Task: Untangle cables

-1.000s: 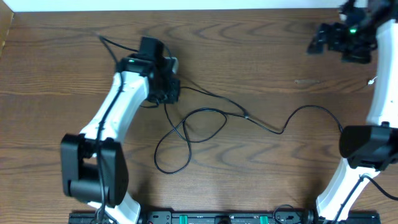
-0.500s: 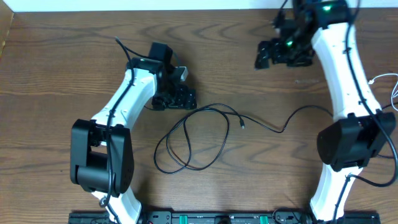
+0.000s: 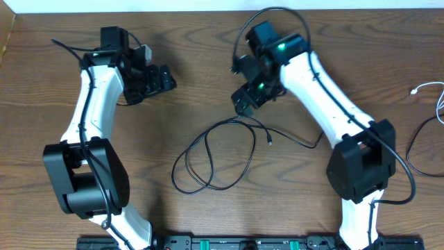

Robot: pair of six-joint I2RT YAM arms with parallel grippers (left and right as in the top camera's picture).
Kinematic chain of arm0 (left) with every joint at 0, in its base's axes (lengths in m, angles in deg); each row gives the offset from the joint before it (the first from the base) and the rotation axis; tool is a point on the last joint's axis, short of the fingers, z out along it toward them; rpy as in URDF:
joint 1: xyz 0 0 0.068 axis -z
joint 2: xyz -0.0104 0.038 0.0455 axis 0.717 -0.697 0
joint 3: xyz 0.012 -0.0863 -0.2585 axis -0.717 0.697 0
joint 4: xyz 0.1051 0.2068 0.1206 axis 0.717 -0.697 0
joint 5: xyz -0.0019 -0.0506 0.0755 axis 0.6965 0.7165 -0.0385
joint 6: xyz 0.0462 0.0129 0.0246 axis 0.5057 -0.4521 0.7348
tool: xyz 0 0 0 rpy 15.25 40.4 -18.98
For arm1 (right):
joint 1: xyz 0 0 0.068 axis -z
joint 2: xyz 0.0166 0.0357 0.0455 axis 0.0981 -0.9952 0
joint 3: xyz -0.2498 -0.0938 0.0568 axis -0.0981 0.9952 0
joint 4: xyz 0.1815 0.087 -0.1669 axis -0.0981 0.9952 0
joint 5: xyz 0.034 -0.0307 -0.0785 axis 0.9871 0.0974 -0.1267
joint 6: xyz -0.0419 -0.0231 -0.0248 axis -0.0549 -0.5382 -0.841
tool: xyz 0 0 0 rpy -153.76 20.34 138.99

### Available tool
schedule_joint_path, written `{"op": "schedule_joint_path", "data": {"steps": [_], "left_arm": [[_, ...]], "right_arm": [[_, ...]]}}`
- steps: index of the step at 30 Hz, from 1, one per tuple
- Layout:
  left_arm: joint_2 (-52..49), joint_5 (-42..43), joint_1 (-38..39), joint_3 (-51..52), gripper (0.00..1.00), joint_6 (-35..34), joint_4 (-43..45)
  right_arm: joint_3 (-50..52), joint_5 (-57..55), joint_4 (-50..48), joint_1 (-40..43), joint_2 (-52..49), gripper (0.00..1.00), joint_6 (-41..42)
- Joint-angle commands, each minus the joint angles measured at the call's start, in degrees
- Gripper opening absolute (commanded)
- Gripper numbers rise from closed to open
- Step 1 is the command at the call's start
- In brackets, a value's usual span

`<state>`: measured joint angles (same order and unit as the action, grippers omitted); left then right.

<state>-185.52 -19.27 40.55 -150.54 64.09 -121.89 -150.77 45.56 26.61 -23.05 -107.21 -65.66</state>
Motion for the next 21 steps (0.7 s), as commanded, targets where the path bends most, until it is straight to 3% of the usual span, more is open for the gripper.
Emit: {"op": "schedule_joint_path", "data": {"steps": [1, 6, 10, 21], "left_arm": [[1.2, -0.5, -1.2, -0.9, 0.92, -0.8, 0.2], [1.2, -0.5, -1.2, -0.9, 0.92, -0.8, 0.5], [1.2, -0.5, -1.2, -0.9, 0.92, -0.8, 0.7], [1.2, -0.5, -1.2, -0.9, 0.92, -0.8, 0.8]], "right_arm": [[4.3, -3.2, -3.0, -3.6, -0.7, 0.99, -8.3], [10.3, -10.4, -9.3, -6.7, -1.5, 0.99, -10.8], [14.3, -10.6, -13.4, -7.4, -3.1, 0.9, -12.4], [18.0, -13.3, -18.2, -7.0, -7.5, 0.79, -12.3]]}}
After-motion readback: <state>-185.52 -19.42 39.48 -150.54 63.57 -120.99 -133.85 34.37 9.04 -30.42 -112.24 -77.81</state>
